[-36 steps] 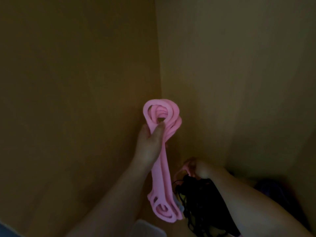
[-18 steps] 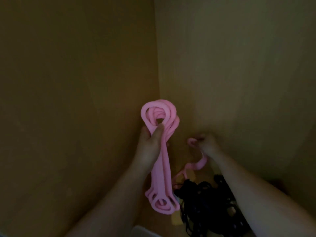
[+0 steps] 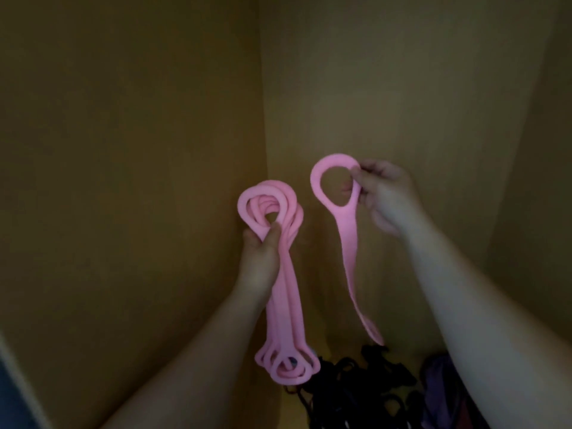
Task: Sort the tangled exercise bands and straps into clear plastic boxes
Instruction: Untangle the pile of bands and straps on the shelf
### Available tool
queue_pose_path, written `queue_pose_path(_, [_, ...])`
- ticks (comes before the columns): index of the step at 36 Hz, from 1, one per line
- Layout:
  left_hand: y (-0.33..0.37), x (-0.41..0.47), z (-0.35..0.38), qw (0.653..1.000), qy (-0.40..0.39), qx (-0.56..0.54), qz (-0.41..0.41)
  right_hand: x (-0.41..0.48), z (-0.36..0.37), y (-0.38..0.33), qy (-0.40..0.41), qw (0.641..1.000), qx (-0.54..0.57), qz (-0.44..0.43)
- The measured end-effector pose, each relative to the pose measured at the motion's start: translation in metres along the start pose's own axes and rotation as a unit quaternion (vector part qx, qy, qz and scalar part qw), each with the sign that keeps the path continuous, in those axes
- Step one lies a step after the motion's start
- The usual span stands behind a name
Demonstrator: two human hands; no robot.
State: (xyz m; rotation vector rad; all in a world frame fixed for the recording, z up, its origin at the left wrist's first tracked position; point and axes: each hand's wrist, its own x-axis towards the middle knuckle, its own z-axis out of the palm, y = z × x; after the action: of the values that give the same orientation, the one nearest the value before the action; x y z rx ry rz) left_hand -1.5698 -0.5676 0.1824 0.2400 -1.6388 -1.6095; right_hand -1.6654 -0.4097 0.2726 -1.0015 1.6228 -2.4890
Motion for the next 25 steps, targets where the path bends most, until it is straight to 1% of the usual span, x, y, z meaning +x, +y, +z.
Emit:
queue_pose_path(5, [0.025, 0.005, 0.010, 0.999, -0.011, -0.018, 0.025, -0.005, 0.024, -0.053, 0.015, 0.998, 0.035, -0.042])
queue_pose_path(8, [0.032, 0.005, 0.014, 0.999, -0.019, -0.028, 0.016, -0.008, 0.036, -0.068, 0.011, 0.997, 0.066, -0.025])
queue_pose_path(12, [0.035, -0.002, 0.020, 0.998, -0.032, -0.055, -0.006, -0.020, 0.055, -0.051, 0.000, 0.998, 0.048, 0.028])
queue_pose_path(15, [0.036, -0.011, 0.022, 0.996, -0.060, -0.062, -0.027, -0.027, 0.064, -0.027, 0.025, 0.998, 0.019, 0.053])
queue_pose_path(18, [0.036, -0.022, 0.019, 0.992, -0.099, -0.082, -0.018, -0.032, 0.068, -0.012, 0.057, 0.995, 0.036, 0.073])
queue_pose_path(21, [0.036, -0.031, 0.018, 0.993, -0.080, -0.077, -0.046, -0.039, 0.072, -0.006, 0.082, 0.992, 0.047, 0.084])
queue_pose_path(23, [0.036, -0.037, 0.019, 0.992, -0.067, -0.079, -0.077, -0.043, 0.076, 0.000, 0.111, 0.991, 0.020, 0.073])
queue_pose_path(25, [0.037, -0.044, 0.019, 0.988, -0.069, -0.105, -0.087, -0.047, 0.078, 0.005, 0.137, 0.989, -0.004, 0.058])
